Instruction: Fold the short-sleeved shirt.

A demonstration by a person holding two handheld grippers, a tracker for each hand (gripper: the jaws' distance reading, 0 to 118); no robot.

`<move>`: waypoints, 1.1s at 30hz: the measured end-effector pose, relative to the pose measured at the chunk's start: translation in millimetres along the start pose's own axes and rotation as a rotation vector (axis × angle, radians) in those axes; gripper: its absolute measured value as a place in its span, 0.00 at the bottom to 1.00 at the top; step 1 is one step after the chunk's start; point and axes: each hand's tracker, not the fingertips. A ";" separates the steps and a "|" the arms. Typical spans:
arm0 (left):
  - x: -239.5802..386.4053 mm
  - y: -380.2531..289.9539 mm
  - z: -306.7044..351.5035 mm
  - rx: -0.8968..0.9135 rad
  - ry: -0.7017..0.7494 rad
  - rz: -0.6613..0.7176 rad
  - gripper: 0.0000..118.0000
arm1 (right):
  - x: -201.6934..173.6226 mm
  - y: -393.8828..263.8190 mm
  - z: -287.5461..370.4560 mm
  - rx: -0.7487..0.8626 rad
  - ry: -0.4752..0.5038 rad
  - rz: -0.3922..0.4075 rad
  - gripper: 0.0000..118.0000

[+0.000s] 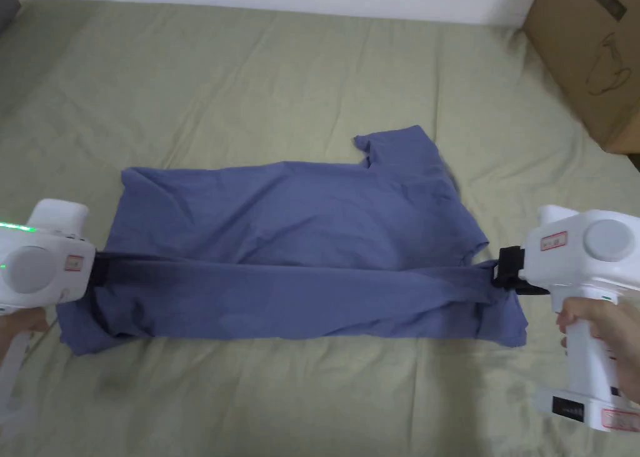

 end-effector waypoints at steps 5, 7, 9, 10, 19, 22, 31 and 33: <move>-23.2 -17.6 -8.1 -0.043 -0.107 0.176 0.80 | 6.6 -6.2 -14.0 -0.046 -0.008 -0.014 0.80; -35.7 -26.5 4.2 -0.016 -0.114 0.229 0.80 | 9.0 -12.9 -1.2 -0.009 -0.007 0.003 0.77; -46.1 -38.3 26.9 0.019 -0.103 0.276 0.80 | 12.1 -21.2 16.1 0.002 -0.015 0.007 0.74; -51.0 -43.9 36.6 0.040 -0.111 0.292 0.78 | 13.6 -26.2 24.6 0.022 -0.013 0.004 0.60; -35.0 -116.6 88.3 0.072 -0.169 0.322 0.00 | 7.2 -102.8 72.1 0.100 0.042 0.005 0.00; -17.3 -122.8 83.8 0.076 -0.180 0.317 0.02 | -1.6 -123.8 74.1 0.105 0.019 0.033 0.00; -9.3 -87.7 17.0 0.022 -0.085 0.327 0.77 | 0.9 -132.9 63.3 0.078 0.018 0.034 0.00; -1.7 -88.9 -2.8 -0.039 -0.110 0.297 0.69 | 3.3 -133.6 59.2 0.077 0.006 0.027 0.00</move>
